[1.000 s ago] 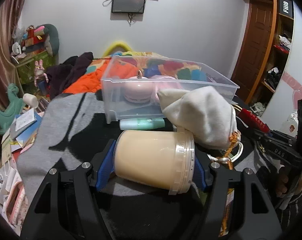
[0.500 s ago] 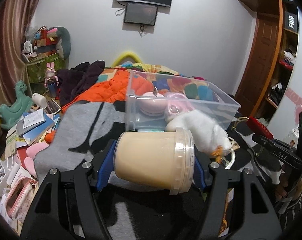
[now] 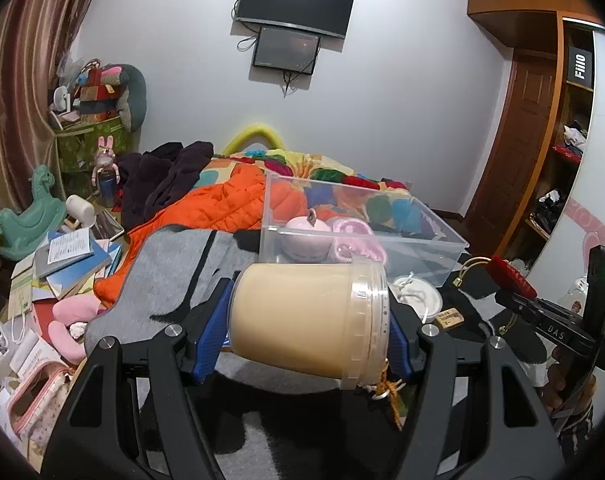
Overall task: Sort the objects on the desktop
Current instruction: 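Carry the red pouch and beige jar over the clear box and lower them in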
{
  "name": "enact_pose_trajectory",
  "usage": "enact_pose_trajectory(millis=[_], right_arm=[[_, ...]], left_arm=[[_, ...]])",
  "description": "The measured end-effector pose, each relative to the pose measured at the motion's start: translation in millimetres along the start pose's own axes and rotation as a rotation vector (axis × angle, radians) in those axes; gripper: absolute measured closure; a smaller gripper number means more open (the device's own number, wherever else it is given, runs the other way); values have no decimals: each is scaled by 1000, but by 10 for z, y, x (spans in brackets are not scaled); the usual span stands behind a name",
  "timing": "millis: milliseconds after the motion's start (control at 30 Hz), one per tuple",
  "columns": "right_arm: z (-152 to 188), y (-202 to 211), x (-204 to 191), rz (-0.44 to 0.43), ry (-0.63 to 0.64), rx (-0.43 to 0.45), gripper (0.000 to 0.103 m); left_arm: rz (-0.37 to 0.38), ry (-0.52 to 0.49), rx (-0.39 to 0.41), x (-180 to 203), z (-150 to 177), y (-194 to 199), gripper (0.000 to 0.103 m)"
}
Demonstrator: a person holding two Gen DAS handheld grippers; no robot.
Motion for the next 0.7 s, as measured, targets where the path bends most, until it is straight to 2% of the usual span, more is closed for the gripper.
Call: enact_pose_trajectory(millis=[400,567,700], right_arm=[[-269,88,-214,-32,52,57,83],[-437,104,-305,-21,99,88,83],[-576,109,-351,-17,123,116,83]], left_arm=[[31,43,67,4,-275,-93,36],[-25,14,102,-7,-442,-133,36],[-24,11,110,-11,-580,-182,36]])
Point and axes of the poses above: each gripper's, at about its wrist camera, not at the fingertips, and y roughly against the way its jaws point, x to its right, z to its underside, the point moved 5 cm from there along -y, roughly the way its jaws point, and after that the axes turned 6 degrees about z, right-handed, at the moved point
